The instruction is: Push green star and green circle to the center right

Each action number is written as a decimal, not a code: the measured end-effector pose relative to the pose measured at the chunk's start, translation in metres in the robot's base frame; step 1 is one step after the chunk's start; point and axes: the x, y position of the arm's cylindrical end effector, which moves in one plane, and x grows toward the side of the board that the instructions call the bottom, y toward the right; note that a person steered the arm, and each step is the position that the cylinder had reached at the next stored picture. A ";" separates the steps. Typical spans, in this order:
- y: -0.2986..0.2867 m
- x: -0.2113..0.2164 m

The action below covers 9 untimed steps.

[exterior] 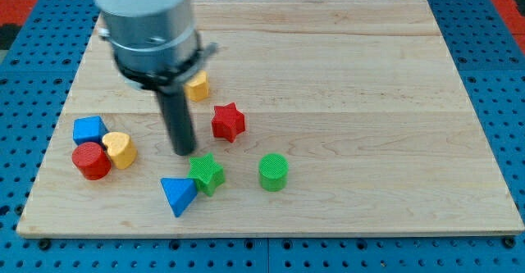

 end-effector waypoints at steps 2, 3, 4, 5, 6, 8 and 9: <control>-0.008 0.054; 0.030 0.054; 0.073 0.051; 0.081 0.045; 0.089 0.065; 0.181 0.067; 0.226 0.067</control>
